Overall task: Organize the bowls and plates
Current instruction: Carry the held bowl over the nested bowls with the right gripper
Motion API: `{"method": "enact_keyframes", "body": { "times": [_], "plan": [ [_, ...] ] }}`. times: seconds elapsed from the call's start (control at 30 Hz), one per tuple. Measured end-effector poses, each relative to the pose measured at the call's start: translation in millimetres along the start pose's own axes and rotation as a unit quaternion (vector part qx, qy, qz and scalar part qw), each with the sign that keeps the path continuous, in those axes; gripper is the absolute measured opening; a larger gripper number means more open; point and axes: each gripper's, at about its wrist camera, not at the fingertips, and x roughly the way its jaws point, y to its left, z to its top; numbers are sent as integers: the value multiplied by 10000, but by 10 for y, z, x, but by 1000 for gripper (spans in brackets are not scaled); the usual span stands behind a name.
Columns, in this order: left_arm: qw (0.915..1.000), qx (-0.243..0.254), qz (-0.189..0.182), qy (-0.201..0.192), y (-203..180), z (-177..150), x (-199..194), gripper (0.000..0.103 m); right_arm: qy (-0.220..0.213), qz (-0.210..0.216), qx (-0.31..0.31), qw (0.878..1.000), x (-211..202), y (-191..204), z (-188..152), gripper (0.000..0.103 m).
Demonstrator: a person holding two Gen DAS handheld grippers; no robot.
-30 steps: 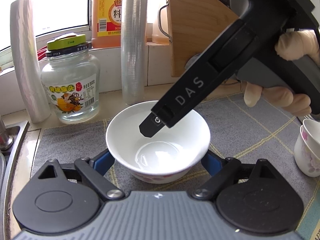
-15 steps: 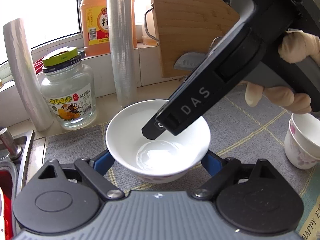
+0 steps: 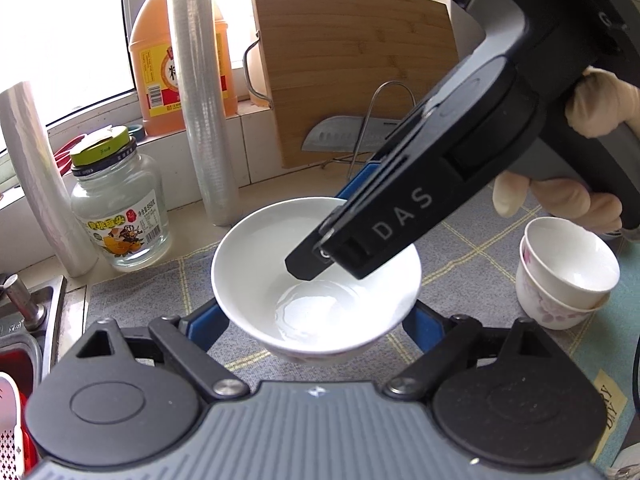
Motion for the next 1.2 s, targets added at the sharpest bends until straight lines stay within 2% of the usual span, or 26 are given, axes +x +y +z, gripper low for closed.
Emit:
{"method": "enact_keyframes", "body": {
  "times": [0.33,0.73,1.2],
  "plan": [
    [9994,224,-242,88,-335,104,-122,92,-82,-31,281,9996,-340,-105,-305,58],
    [9959,542,-724,-25,-1027,418,-146,92,-172,-472,590,9970,-817,-370,-711,59],
    [9856,928,-1410,-102,-1544,585,65,92,-215,-1077,1125,9876,-1263,-725,-1194,59]
  ]
}}
